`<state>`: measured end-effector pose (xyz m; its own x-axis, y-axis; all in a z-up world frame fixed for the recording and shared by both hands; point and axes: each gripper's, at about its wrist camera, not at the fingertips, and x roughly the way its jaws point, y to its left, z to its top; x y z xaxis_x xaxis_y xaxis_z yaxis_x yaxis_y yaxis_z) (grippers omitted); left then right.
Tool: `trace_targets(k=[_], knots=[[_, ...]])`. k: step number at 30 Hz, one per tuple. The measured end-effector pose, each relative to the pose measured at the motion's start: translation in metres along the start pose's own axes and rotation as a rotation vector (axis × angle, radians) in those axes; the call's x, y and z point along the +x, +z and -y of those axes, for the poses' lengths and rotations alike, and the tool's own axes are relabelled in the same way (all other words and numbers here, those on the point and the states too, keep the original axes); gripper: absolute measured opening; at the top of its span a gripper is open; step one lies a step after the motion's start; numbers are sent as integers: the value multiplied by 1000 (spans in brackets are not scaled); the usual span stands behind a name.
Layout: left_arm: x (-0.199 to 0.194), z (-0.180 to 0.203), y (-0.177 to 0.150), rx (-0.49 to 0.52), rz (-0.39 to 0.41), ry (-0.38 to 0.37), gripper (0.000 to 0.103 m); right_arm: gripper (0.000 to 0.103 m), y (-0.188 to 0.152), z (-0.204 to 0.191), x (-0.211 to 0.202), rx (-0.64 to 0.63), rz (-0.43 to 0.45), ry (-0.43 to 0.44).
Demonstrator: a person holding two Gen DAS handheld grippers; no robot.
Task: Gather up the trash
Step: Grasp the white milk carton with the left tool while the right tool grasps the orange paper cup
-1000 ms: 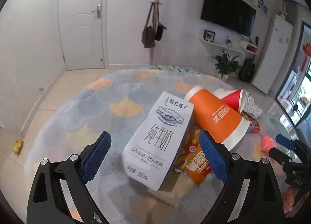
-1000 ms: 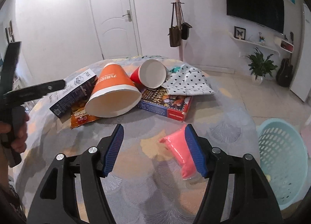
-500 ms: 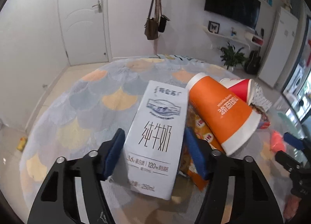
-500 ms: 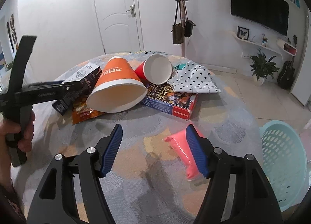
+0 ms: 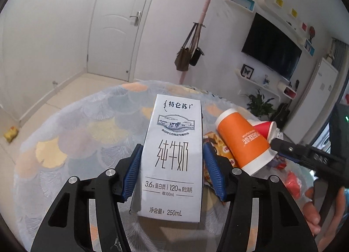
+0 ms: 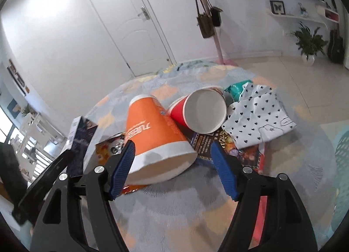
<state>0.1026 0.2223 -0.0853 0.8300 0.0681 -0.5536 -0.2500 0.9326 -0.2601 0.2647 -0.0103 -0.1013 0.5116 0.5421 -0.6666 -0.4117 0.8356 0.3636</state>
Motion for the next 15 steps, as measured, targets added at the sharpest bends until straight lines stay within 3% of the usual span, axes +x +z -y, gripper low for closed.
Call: trace_targets(k=[8,15], knots=[[-7,-5,-1,-30,30,-16,55,68,2,-25,26,-62,-59,21],[-7,-5,0,-28,33,-28,55,61,1,-59,33,-150,-38,-5]])
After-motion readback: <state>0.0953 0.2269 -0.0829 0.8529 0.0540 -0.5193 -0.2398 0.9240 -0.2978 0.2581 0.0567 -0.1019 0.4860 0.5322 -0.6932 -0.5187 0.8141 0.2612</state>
